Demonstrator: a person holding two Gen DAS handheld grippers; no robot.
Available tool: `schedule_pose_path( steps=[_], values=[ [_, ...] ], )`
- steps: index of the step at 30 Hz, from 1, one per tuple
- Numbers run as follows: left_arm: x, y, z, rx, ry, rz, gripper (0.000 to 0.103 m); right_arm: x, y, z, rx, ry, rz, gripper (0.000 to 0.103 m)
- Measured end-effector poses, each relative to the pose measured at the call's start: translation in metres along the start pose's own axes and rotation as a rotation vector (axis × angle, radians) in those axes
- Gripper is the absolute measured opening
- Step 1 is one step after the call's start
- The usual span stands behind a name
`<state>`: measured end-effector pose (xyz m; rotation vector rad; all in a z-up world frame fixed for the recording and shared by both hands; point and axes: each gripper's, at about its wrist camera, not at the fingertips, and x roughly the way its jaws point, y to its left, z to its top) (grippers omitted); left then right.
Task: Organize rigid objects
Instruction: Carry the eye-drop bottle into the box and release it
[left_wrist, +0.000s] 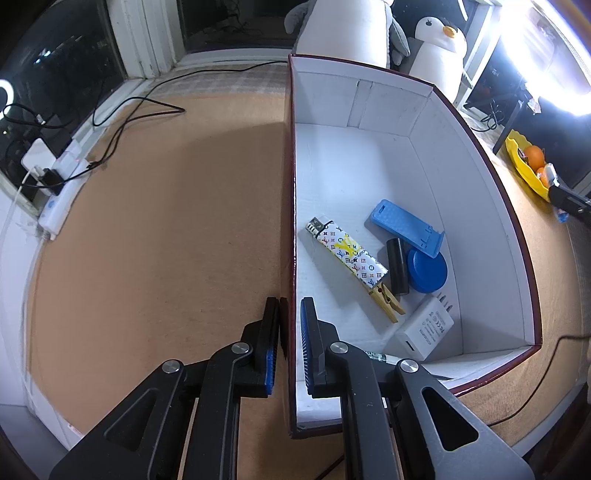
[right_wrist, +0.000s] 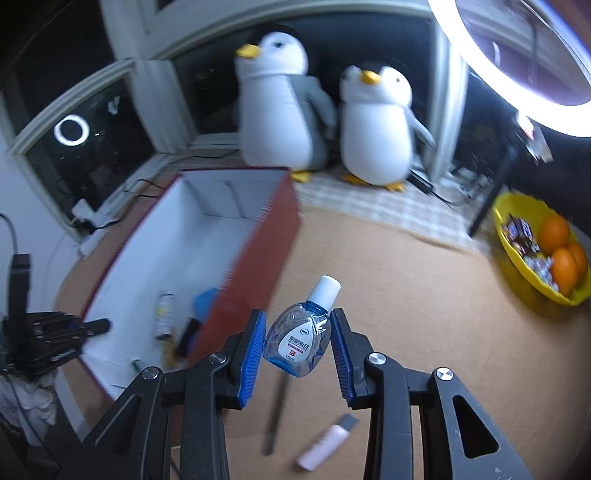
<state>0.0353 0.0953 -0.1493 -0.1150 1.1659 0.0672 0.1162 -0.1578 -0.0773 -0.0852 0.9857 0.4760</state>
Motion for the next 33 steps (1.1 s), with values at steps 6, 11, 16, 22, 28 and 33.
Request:
schedule_pose_path(
  steps=[6, 11, 16, 22, 28, 33],
  values=[
    [0.0, 0.001, 0.0, -0.004, -0.002, -0.009, 0.009, 0.0, 0.06, 0.001, -0.095, -0.008, 0.099, 0.032],
    [0.0, 0.001, -0.001, -0.006, -0.008, -0.014, 0.009, 0.013, 0.092, -0.006, -0.136, 0.015, 0.129, 0.032],
    [0.0, 0.002, -0.001, -0.004, -0.01, -0.019, 0.009, 0.025, 0.104, -0.01, -0.144, 0.043, 0.14, 0.032],
    [0.001, 0.002, 0.0, -0.002, -0.011, -0.024, 0.009, 0.038, 0.113, -0.012, -0.145, 0.074, 0.144, 0.032],
    [0.001, 0.003, 0.0, 0.0, -0.012, -0.027, 0.009, 0.043, 0.119, -0.012, -0.155, 0.085, 0.14, 0.032],
    [0.001, 0.003, 0.0, 0.001, -0.012, -0.028, 0.009, 0.042, 0.122, -0.011, -0.162, 0.079, 0.141, 0.034]
  ],
)
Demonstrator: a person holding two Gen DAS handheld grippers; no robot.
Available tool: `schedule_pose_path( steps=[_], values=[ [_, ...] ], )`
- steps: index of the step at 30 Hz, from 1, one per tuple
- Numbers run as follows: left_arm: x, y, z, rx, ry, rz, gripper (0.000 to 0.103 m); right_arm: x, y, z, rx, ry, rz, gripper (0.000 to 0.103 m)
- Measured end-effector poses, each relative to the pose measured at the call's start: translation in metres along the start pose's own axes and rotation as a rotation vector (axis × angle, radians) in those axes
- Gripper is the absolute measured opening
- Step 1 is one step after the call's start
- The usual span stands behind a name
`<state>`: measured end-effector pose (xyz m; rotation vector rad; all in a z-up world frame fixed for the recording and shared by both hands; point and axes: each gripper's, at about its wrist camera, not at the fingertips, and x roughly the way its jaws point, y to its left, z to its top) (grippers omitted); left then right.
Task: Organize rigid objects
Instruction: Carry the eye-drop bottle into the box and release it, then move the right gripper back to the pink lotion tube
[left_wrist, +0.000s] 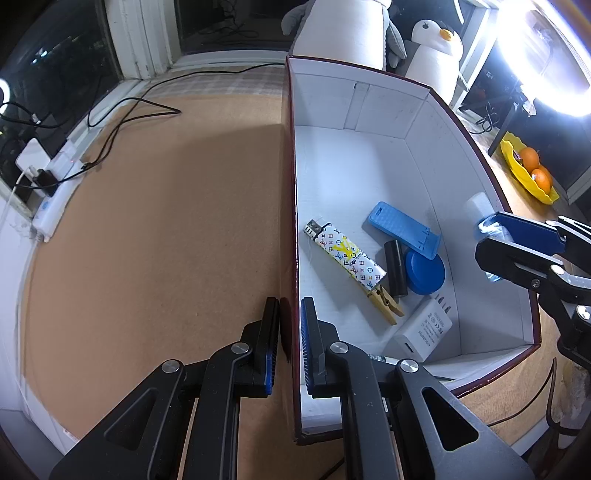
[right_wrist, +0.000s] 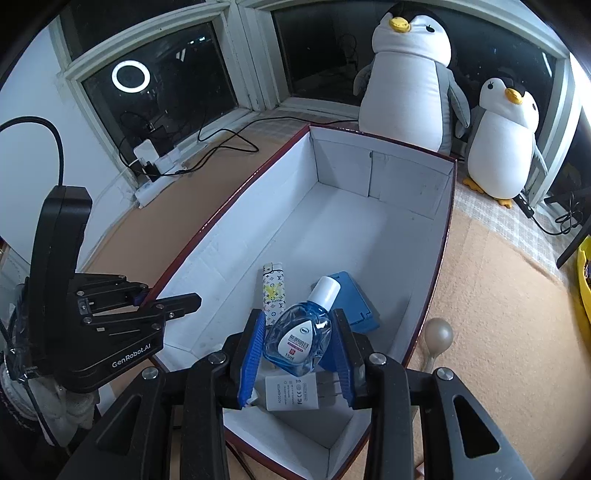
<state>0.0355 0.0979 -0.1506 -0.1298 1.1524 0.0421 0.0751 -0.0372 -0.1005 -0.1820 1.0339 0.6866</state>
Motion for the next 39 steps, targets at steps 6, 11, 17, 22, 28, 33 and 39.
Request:
schedule_pose_path(
  steps=[6, 11, 17, 22, 28, 33, 39],
  values=[
    [0.0, 0.0, 0.0, 0.001, 0.0, 0.0, 0.009, -0.006, 0.001, 0.002, 0.003, -0.019, 0.004, 0.047],
    [0.0, 0.001, 0.0, 0.002, 0.0, 0.001, 0.009, -0.013, -0.004, 0.002, 0.023, -0.035, 0.008, 0.047],
    [0.001, 0.001, 0.0, 0.002, 0.001, 0.002, 0.009, -0.03, -0.026, -0.004, 0.077, -0.065, -0.001, 0.047],
    [0.0, 0.002, 0.0, 0.005, 0.003, 0.005, 0.009, -0.042, -0.056, -0.014, 0.124, -0.083, -0.041, 0.047],
    [0.001, 0.001, 0.001, 0.009, 0.008, 0.01, 0.011, -0.044, -0.099, -0.03, 0.188, -0.052, -0.103, 0.047],
    [0.001, -0.001, 0.002, 0.009, 0.01, 0.016, 0.012, -0.033, -0.126, -0.044, 0.21, 0.004, -0.153, 0.047],
    [0.001, -0.001, 0.001, 0.007, 0.013, 0.024, 0.012, -0.014, -0.149, -0.066, 0.274, 0.09, -0.173, 0.047]
  ],
)
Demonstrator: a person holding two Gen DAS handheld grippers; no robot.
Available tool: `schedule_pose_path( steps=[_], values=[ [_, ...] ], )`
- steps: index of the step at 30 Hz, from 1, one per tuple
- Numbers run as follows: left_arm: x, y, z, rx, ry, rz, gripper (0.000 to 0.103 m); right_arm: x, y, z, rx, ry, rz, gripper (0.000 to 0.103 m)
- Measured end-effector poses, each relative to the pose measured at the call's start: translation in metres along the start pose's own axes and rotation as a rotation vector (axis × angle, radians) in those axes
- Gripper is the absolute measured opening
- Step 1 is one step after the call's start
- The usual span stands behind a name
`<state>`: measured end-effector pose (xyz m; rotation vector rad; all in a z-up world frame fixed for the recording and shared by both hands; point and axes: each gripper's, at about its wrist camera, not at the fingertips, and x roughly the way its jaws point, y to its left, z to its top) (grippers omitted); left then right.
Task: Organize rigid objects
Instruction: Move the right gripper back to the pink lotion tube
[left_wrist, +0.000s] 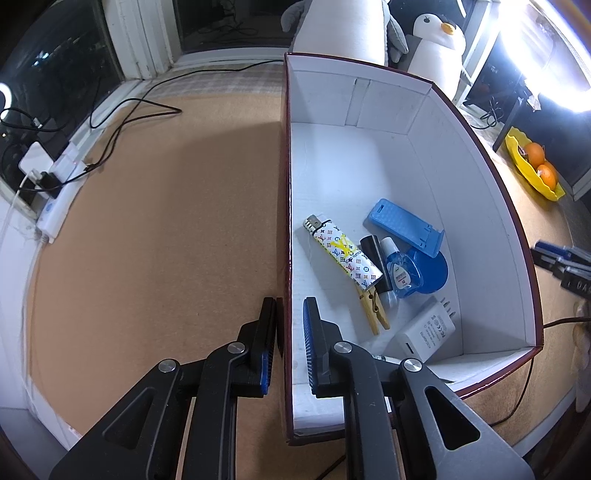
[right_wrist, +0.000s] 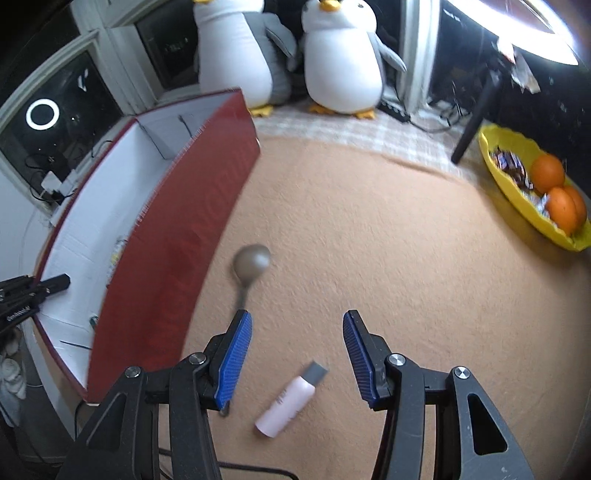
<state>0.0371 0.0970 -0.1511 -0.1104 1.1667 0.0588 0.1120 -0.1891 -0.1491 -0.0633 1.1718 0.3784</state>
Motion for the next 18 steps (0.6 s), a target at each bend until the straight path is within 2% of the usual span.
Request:
schedule_pose_path(
  steps=[9, 14, 18],
  values=[
    [-0.001, -0.004, 0.001, 0.004, 0.007, 0.017, 0.012, 0.022, -0.013, -0.03, 0.065, 0.102, 0.047, 0.047],
    [-0.001, -0.005, 0.001, 0.006, 0.011, 0.025, 0.012, 0.028, -0.01, -0.039, 0.054, 0.136, 0.053, 0.047],
    [-0.001, -0.007, 0.001, 0.006, 0.013, 0.028, 0.012, 0.036, -0.004, -0.045, 0.01, 0.165, 0.035, 0.036]
  ],
)
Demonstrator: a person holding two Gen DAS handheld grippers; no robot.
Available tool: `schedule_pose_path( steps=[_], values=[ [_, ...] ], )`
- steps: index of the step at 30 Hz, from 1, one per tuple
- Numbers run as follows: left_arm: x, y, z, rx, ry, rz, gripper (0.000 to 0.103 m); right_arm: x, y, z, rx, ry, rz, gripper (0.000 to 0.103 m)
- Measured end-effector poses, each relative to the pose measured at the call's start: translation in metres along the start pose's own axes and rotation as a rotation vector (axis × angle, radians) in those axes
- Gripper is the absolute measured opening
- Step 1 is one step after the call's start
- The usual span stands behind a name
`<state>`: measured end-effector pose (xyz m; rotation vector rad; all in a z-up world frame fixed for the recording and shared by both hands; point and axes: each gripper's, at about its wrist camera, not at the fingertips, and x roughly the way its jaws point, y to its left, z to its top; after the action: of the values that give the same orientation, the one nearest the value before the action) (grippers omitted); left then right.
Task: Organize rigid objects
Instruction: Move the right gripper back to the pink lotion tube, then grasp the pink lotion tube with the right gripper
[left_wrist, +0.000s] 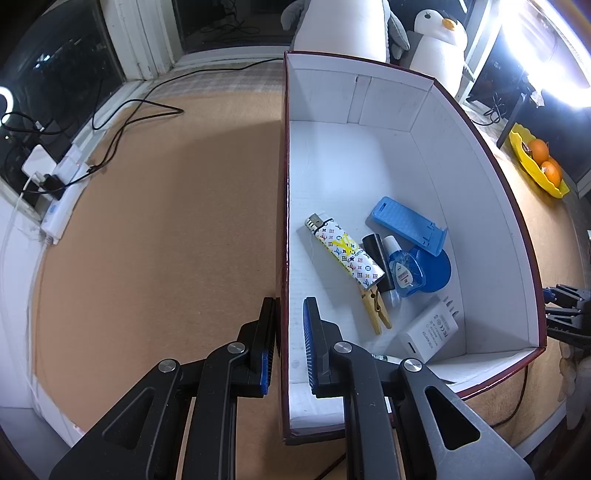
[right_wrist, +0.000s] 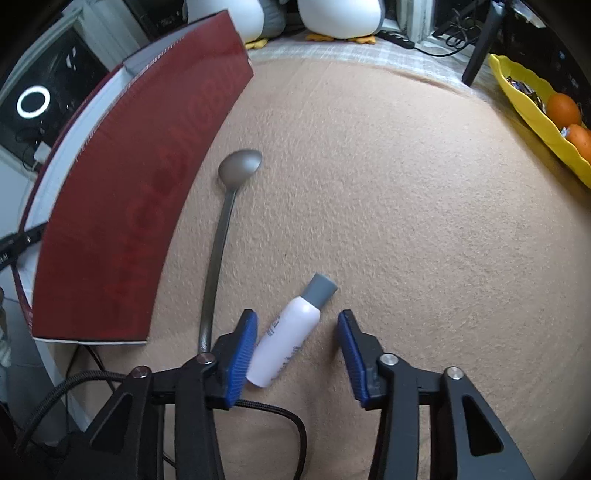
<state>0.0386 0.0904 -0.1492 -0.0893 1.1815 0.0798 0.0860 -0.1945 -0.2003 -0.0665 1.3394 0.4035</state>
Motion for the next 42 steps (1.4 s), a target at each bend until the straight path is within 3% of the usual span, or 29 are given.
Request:
schedule_pose_path(
  steps=[6, 22, 32, 42],
  values=[
    [0.0, 0.0, 0.001, -0.001, 0.001, 0.001, 0.012, 0.001, -0.001, 0.006, -0.024, -0.01, -0.026, 0.018],
    [0.0, 0.001, 0.001, -0.009, 0.0, 0.009, 0.012, -0.01, -0.022, 0.039, 0.059, -0.12, -0.009, 0.018],
    [0.0, 0.0, 0.001, -0.015, -0.005, 0.008, 0.012, -0.067, 0.017, 0.056, -0.017, -0.257, 0.031, 0.018],
    [-0.003, 0.0, 0.0, -0.014, -0.011, 0.002, 0.012, -0.087, 0.07, 0.064, -0.111, -0.308, 0.1, 0.018]
  ],
)
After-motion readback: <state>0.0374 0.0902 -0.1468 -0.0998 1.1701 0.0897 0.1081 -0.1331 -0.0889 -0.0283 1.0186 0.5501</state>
